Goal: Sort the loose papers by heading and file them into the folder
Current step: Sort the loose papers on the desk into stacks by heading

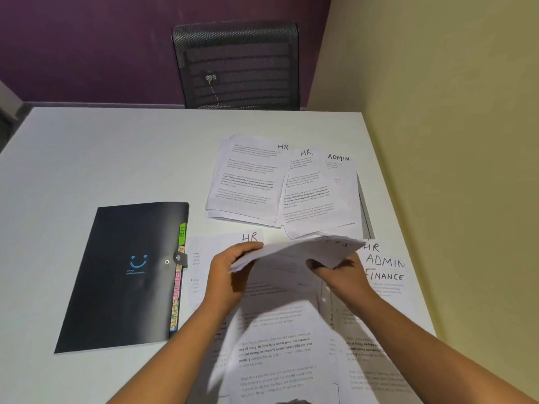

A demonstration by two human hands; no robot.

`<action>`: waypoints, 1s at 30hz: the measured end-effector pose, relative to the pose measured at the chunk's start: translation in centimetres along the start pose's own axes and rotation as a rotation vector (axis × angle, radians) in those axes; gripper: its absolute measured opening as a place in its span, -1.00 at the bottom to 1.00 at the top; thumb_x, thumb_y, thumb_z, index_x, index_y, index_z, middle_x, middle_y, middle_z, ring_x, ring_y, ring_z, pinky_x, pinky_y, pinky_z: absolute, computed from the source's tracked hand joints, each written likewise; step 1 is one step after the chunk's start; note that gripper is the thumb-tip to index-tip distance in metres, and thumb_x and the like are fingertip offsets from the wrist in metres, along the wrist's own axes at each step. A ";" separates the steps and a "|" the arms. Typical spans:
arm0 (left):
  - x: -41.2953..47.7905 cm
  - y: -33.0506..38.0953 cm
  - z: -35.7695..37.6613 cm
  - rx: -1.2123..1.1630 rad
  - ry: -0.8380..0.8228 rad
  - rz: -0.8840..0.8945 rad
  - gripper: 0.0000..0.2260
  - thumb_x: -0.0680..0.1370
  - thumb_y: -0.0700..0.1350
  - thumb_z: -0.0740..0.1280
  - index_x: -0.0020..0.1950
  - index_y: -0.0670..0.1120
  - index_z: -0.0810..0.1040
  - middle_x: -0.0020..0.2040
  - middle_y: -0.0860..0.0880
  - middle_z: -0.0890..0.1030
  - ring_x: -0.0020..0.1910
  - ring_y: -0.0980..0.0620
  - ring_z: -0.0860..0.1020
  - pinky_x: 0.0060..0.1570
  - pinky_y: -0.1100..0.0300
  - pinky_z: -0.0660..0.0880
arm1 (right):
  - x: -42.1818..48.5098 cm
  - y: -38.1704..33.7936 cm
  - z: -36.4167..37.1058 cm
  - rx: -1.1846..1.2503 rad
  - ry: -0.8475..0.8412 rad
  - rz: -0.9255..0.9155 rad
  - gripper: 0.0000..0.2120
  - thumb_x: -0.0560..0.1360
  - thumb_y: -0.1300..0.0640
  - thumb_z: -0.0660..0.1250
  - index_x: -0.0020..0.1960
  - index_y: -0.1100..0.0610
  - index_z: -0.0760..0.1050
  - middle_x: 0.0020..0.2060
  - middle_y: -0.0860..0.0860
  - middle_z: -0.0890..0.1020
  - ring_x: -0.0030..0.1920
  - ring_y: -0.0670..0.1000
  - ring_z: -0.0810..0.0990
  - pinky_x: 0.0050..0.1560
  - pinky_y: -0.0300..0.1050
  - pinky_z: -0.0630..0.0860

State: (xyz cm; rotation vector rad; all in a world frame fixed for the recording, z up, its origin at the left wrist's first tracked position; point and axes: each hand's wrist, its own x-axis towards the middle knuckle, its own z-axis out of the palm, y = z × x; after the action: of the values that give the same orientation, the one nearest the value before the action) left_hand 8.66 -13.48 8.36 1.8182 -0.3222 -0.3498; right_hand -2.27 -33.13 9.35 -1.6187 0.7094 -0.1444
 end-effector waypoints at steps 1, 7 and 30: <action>0.1 0.0 0.1 0.027 -0.013 0.003 -0.72 0.49 -0.46 0.35 0.07 -0.15 0.65 -0.06 0.08 0.68 -0.06 0.31 0.63 -0.02 0.44 0.49 | 0.4 0.2 0.0 -0.020 -0.003 0.015 -0.74 0.43 0.20 0.52 -0.02 -0.07 0.55 -0.16 -0.18 0.70 -0.09 -0.19 0.67 -0.18 -0.41 0.56; 1.6 2.0 -0.2 -0.075 0.079 -0.051 -0.80 0.55 -0.26 0.37 -0.08 0.06 0.63 -0.26 0.24 0.65 -0.22 0.34 0.60 -0.26 0.52 0.46 | 1.8 -0.6 -0.3 -0.024 0.028 -0.023 -0.83 0.50 0.26 0.43 -0.16 0.00 0.59 -0.28 -0.15 0.71 -0.25 -0.11 0.69 -0.29 -0.35 0.55; 9.5 -1.2 -1.1 -0.089 -0.077 -0.596 -0.91 0.58 -0.22 0.34 0.01 -0.22 0.60 -0.18 -0.15 0.64 -0.42 0.03 0.56 -0.52 0.31 0.41 | 12.1 3.3 -1.0 0.192 0.213 0.317 -0.90 0.59 0.14 0.34 0.08 0.08 0.59 0.01 0.05 0.71 0.00 0.10 0.70 0.11 0.11 0.62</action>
State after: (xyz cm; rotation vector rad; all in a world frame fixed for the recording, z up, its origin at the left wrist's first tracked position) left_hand 17.89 -15.92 6.77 1.7872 0.1932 -0.8342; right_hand 5.70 -40.29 2.85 -1.3014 1.0745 -0.1506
